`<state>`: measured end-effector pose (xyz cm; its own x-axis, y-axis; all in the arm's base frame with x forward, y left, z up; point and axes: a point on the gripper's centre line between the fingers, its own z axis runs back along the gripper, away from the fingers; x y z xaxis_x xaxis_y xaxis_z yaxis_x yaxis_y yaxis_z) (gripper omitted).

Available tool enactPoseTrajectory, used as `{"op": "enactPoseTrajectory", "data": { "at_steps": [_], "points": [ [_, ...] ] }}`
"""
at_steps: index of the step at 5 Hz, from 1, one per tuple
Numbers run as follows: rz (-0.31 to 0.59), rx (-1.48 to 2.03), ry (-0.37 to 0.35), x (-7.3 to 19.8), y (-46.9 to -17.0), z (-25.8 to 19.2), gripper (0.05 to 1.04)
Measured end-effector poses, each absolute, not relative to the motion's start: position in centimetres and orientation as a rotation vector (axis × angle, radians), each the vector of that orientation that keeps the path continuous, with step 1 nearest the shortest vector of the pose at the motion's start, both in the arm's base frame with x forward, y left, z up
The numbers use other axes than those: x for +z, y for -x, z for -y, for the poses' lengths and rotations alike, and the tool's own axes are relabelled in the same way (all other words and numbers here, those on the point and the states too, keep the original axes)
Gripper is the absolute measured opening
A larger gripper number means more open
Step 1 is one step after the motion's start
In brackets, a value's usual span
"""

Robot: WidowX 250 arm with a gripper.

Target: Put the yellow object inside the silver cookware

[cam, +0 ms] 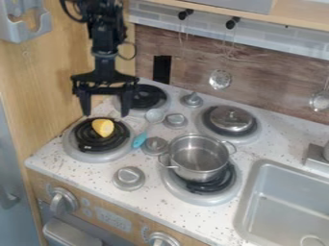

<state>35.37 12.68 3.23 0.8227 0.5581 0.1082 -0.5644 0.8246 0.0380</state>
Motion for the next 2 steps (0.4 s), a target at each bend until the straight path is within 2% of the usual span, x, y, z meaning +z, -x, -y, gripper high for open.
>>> {"op": "enactPoseTrajectory", "data": {
  "at_steps": [2],
  "points": [
    [0.051,0.697,-0.086,0.7,-37.0,-14.6,0.999]
  ]
}}
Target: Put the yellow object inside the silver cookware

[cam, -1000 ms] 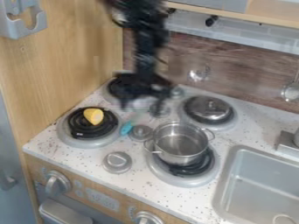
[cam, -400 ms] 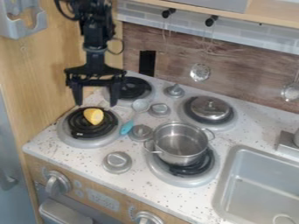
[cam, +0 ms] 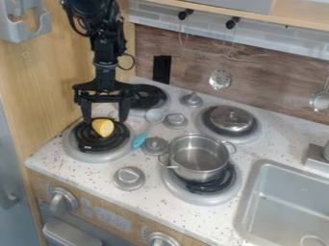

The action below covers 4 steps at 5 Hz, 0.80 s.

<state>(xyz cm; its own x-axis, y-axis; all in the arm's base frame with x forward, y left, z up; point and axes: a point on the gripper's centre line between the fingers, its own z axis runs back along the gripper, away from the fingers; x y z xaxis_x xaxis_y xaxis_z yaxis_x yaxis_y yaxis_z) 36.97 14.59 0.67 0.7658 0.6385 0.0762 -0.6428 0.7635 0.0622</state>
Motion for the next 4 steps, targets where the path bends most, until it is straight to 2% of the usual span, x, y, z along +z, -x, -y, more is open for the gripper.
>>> {"op": "enactPoseTrajectory", "data": {
  "at_steps": [1,4],
  "points": [
    [0.045,0.751,-0.086,0.2,-37.5,-16.1,0.999],
    [0.000,0.802,-0.073,-1.8,-37.9,-16.2,0.999]
  ]
}}
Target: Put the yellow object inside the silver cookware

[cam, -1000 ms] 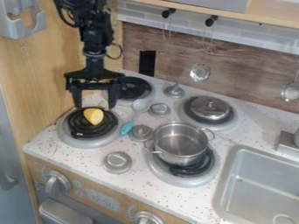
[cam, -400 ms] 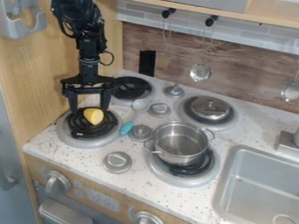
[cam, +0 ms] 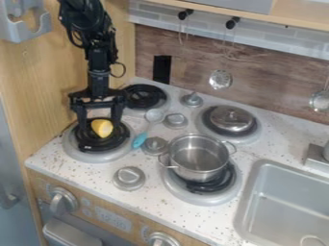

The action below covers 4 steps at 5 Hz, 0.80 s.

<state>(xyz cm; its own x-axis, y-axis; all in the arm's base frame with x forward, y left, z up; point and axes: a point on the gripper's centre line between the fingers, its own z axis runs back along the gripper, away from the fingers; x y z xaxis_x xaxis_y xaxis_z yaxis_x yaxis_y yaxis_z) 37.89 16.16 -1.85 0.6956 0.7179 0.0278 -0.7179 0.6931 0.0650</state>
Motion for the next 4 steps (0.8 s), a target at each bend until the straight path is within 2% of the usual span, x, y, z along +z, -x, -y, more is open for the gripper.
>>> {"op": "enactPoseTrajectory", "data": {
  "at_steps": [1,2,3,4],
  "points": [
    [-0.011,0.822,-0.056,-2.59,-37.89,-15.86,0.999],
    [-0.015,0.823,-0.042,-3.16,-38.14,-15.74,0.940],
    [-0.005,0.817,-0.051,-3.16,-38.23,-15.92,0.654],
    [-0.004,0.808,-0.072,-3.14,-38.17,-16.12,0.588]
  ]
}}
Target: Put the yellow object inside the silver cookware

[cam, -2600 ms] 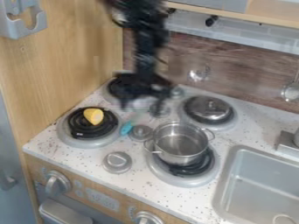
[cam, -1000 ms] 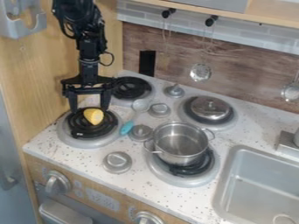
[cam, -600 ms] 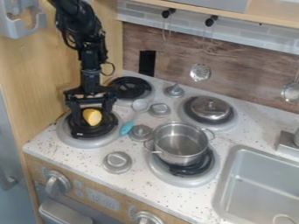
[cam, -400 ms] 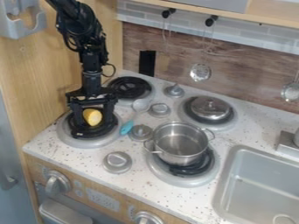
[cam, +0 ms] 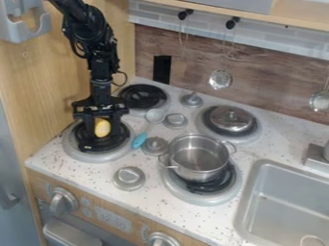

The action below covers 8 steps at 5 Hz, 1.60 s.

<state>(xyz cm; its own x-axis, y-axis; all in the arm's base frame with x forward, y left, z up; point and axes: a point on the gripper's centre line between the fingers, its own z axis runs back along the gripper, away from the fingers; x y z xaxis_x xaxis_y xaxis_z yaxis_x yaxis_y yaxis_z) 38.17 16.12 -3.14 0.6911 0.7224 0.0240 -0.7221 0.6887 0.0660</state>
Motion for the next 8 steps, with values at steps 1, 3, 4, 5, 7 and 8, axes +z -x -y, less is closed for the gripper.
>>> {"op": "enactPoseTrajectory", "data": {
  "at_steps": [1,3,4,5,7,8],
  "points": [
    [0.002,0.764,-0.082,-2.9,-38.4,-15.3,0.587],
    [0.055,0.482,-0.017,0.5,-40.0,-8.2,0.586],
    [0.047,0.330,-0.005,0.4,-40.4,-4.0,0.586],
    [0.033,0.170,0.007,0.2,-40.3,0.2,0.586],
    [0.008,-0.007,0.009,-0.3,-39.3,5.2,0.586],
    [-0.008,0.000,0.005,-0.6,-38.8,5.1,0.586]
  ]
}}
